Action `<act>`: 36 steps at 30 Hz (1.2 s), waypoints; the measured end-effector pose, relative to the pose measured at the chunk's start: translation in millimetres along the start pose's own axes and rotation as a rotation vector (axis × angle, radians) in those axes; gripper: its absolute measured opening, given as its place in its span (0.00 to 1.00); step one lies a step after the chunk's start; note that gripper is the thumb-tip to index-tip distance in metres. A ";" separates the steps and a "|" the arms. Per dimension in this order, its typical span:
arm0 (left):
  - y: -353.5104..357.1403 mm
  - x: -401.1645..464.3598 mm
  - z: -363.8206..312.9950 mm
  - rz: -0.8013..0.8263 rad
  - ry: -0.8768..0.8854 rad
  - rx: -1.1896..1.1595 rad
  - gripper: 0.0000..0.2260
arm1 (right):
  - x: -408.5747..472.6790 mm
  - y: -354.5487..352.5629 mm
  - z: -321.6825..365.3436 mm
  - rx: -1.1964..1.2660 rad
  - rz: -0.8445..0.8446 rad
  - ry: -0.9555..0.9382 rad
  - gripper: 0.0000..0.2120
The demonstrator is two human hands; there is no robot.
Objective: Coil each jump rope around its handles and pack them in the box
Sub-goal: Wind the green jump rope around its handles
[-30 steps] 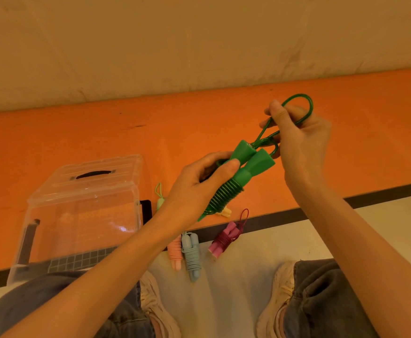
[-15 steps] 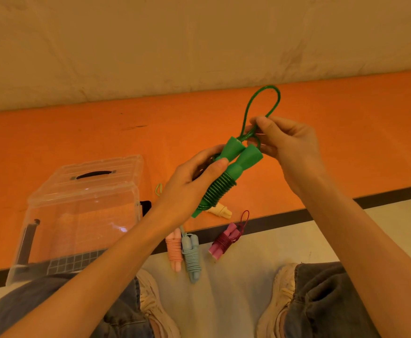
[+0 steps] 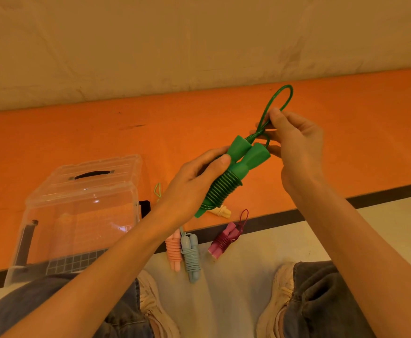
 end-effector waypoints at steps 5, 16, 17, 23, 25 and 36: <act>-5.1 -1.7 8.5 -0.083 -0.001 0.019 0.12 | 3.0 6.3 -5.5 0.074 0.211 0.147 0.12; -11.5 10.7 12.1 -0.249 -0.041 -0.095 0.16 | -27.2 18.0 -24.3 0.039 0.595 0.383 0.17; -12.5 10.9 12.6 -0.245 -0.057 -0.102 0.17 | -27.0 17.0 -25.4 0.030 0.593 0.371 0.15; -20.0 12.2 13.7 -0.203 -0.123 -0.040 0.16 | -24.2 11.3 -28.0 -0.088 0.588 0.341 0.10; -21.0 9.2 16.7 -0.198 -0.157 -0.037 0.16 | -26.3 9.7 -29.9 -0.108 0.607 0.360 0.09; -30.2 -47.3 3.4 -0.275 -0.243 -0.104 0.12 | -72.9 -4.9 -17.6 -0.196 0.571 0.402 0.11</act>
Point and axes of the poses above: each hand's wrist, its own x-axis towards the middle knuckle, its own y-axis out of the palm, z = x × y, the point moved 1 cm from there along x, towards the middle knuckle, and after that the axes turned 8 degrees about -x, right-handed, at the moved point
